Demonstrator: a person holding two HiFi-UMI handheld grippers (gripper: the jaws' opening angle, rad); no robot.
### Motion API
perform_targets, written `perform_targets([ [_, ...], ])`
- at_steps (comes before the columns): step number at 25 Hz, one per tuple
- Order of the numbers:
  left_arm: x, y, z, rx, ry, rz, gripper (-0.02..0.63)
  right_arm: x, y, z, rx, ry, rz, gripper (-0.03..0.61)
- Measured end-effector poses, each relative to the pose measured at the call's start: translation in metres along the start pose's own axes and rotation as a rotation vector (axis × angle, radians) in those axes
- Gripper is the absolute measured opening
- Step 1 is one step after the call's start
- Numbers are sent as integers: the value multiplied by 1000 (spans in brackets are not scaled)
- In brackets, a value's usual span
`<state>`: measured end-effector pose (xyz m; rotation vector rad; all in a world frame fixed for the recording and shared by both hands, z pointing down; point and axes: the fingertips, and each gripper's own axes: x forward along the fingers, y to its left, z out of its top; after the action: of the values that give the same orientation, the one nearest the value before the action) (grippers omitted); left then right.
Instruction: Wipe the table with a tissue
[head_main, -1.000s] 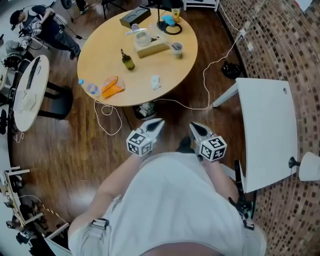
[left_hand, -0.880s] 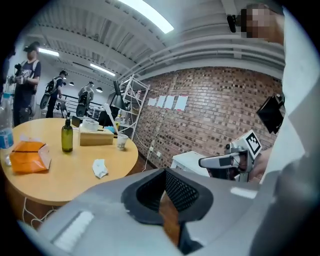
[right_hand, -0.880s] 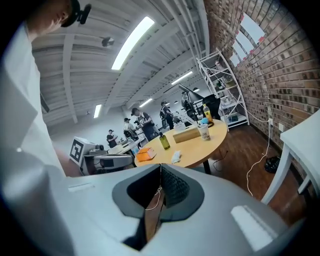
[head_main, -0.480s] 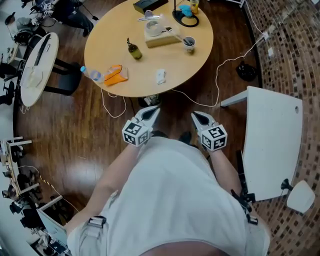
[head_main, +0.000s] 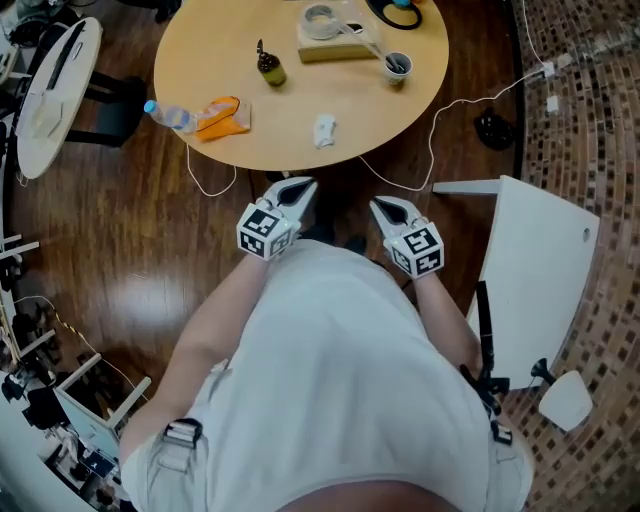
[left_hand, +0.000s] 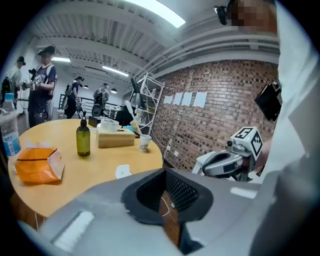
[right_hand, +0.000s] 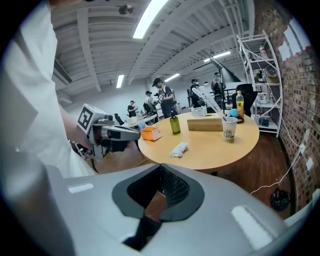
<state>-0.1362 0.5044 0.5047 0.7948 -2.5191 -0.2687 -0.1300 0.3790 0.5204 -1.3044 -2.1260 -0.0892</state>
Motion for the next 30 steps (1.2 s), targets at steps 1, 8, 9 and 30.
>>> perform_targets([
  [1, 5, 9, 4, -1, -2, -12, 6, 8, -4, 3, -7, 11, -6, 9],
  [8, 28, 50, 35, 3, -31, -103, 6, 50, -23, 37, -67, 90, -47, 9],
  [9, 29, 55, 36, 3, -31, -113, 6, 57, -23, 41, -90, 106, -42, 9],
  [30, -41, 150, 40, -144, -102, 163, 6, 213, -31, 66, -565, 504, 246, 228],
])
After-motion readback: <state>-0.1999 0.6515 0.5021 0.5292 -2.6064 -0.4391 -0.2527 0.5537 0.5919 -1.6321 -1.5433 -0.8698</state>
